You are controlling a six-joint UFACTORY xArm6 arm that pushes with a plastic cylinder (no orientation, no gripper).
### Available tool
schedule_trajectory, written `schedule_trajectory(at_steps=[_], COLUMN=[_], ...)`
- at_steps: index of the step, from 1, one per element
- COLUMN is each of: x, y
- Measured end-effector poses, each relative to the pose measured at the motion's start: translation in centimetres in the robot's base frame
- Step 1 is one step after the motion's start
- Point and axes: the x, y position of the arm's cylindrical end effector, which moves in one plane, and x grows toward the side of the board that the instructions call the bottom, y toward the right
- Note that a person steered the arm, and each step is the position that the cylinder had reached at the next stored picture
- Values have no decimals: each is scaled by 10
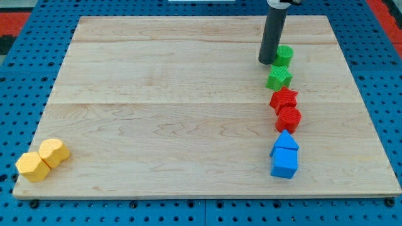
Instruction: Place the arm in the bottom left
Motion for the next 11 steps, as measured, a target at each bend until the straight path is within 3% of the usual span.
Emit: schedule_trajectory(at_steps=[2, 3, 4, 8, 9, 10, 11], x=[5, -12, 1, 227, 266, 279, 282], y=[-5, -63, -145, -172, -234, -295, -393])
